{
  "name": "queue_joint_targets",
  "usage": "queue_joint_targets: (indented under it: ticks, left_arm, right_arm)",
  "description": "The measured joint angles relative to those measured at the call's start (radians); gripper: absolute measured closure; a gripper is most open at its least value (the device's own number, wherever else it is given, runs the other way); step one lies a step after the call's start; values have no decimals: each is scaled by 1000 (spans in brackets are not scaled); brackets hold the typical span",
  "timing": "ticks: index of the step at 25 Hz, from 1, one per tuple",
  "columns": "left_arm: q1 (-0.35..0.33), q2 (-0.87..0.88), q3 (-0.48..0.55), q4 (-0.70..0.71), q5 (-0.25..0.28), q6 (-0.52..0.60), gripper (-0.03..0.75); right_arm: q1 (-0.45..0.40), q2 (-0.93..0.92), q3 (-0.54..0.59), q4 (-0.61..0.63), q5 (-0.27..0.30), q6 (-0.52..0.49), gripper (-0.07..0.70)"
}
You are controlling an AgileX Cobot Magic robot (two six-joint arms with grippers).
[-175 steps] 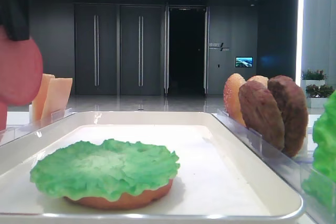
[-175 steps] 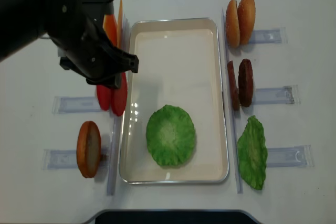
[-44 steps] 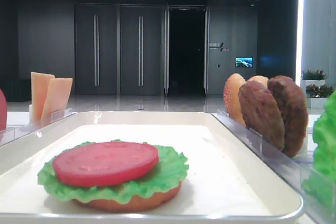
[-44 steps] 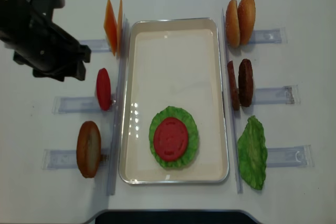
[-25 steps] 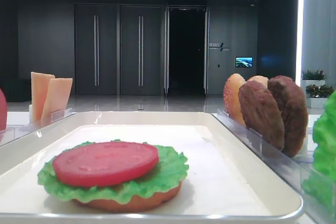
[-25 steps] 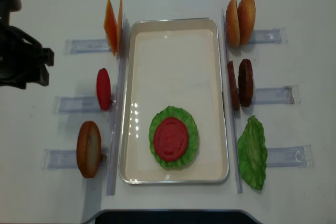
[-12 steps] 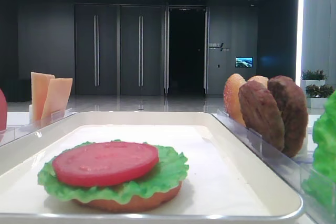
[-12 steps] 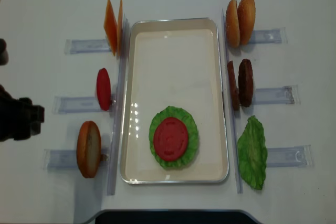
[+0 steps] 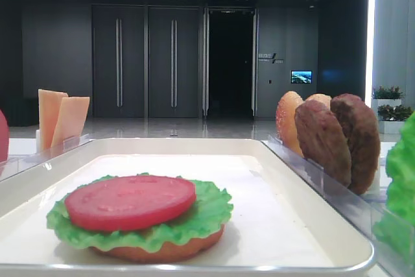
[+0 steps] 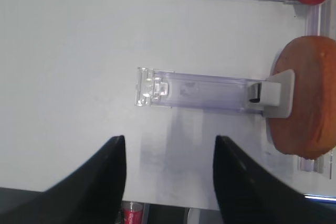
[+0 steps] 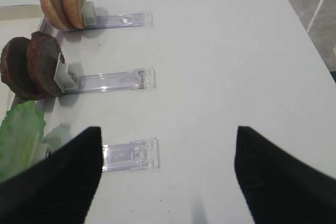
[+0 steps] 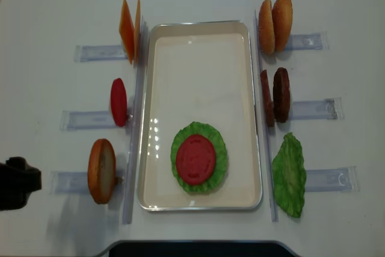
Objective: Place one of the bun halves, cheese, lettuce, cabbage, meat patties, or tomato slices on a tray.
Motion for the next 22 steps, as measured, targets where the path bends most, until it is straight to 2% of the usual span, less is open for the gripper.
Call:
queue_joint_targets:
  ticks: [11, 22]
  left_arm:
    - [0, -271, 7, -6, 3, 0, 318]
    - [0, -381, 7, -19, 52, 0, 325]
  right_arm:
    - [0, 0, 0, 0, 0, 0, 104]
    - [0, 0, 0, 0, 0, 0, 104]
